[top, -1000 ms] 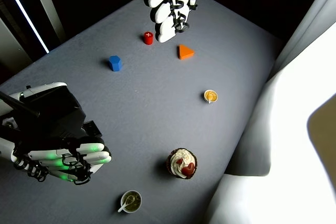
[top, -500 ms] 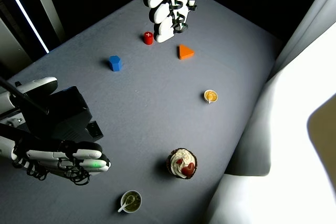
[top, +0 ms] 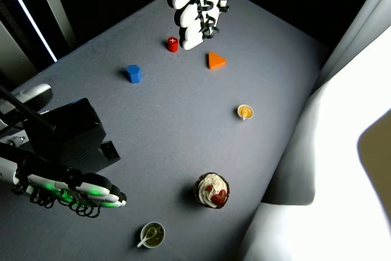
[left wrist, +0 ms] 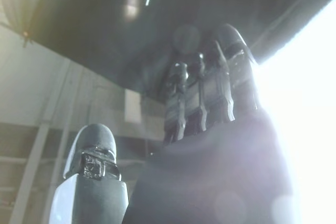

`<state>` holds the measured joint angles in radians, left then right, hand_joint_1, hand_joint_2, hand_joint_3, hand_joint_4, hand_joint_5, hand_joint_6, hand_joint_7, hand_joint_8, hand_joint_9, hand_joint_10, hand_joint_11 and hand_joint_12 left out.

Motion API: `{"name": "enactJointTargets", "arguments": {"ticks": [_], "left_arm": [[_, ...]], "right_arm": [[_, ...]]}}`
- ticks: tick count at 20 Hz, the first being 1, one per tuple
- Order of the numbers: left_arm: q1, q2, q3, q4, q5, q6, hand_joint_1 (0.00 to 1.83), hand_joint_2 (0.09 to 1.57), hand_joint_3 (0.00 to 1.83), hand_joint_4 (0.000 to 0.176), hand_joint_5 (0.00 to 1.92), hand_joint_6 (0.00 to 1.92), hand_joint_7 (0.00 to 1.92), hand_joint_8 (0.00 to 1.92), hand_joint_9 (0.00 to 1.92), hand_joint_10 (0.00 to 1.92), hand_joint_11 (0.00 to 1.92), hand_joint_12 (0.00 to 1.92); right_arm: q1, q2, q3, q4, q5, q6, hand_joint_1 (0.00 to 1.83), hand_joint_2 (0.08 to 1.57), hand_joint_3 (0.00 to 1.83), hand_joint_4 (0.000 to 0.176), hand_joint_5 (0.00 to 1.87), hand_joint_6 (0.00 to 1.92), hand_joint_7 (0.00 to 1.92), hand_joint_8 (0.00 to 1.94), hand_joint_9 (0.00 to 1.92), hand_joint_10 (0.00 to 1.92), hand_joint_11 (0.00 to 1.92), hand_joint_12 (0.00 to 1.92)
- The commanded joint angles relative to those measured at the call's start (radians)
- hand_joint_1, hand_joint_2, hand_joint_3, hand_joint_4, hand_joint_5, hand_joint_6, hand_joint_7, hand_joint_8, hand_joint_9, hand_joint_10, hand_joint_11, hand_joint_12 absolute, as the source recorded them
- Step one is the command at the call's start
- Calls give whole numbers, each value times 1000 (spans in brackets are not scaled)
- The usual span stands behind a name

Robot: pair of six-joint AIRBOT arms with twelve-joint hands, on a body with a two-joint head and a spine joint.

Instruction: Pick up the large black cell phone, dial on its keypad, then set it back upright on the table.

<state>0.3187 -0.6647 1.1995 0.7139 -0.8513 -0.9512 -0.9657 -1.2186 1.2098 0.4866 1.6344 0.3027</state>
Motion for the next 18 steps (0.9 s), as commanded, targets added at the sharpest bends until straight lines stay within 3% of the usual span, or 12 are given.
{"name": "enactJointTargets", "arguments": {"ticks": [1,4,7,18], "left_arm": [[-17,0,-6,-68,-97,-12,69,1194,0,0,222,1,178,2,158,3,0,561],[-17,0,-6,-70,-97,-12,104,1187,0,0,216,0,169,0,158,0,0,568],[-17,0,-6,-70,-97,-12,35,1200,2,0,213,5,170,3,154,5,0,594],[-17,0,-8,-72,-97,-12,82,1186,0,0,208,4,182,5,150,6,0,570]], "right_arm": [[-6,13,-3,-11,130,11,172,901,0,60,0,0,0,0,0,0,0,118],[-6,13,-10,-14,130,8,152,849,0,69,0,0,0,0,0,0,0,153],[-7,13,-20,-21,130,4,96,826,0,81,0,0,0,0,0,0,0,64],[-8,15,-23,-25,130,3,66,837,3,78,0,0,0,0,0,0,7,4]]}}
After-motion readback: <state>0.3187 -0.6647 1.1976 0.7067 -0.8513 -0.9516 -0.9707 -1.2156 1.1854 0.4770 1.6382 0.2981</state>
